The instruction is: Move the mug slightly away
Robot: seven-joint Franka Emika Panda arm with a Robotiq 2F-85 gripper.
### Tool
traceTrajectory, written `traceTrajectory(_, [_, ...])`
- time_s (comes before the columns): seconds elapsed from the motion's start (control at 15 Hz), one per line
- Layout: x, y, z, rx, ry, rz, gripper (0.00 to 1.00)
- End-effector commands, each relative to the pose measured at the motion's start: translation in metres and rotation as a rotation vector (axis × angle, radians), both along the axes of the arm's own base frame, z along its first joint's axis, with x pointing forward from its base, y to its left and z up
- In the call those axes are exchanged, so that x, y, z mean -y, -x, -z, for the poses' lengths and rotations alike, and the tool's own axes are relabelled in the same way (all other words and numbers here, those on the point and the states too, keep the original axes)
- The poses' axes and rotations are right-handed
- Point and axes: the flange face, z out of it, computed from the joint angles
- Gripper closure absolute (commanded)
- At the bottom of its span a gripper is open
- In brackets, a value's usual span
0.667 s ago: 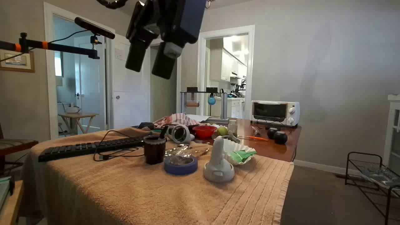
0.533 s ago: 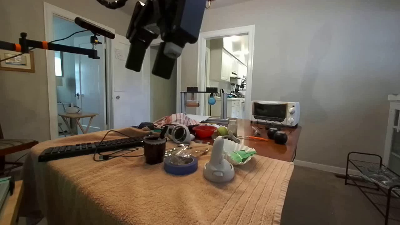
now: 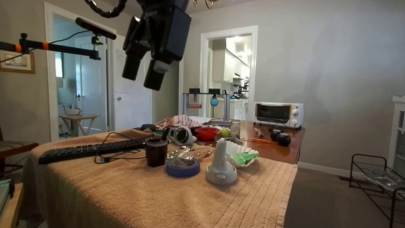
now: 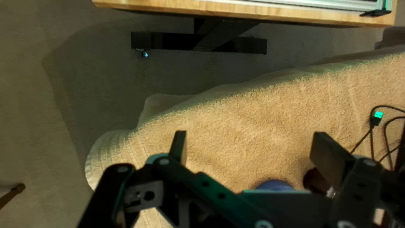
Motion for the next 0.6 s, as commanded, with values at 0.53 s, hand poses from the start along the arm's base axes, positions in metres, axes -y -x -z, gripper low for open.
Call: traceTrajectory(0.53, [-0.086,-0.038,-0.004,0.303,0.034,0.181,0.00])
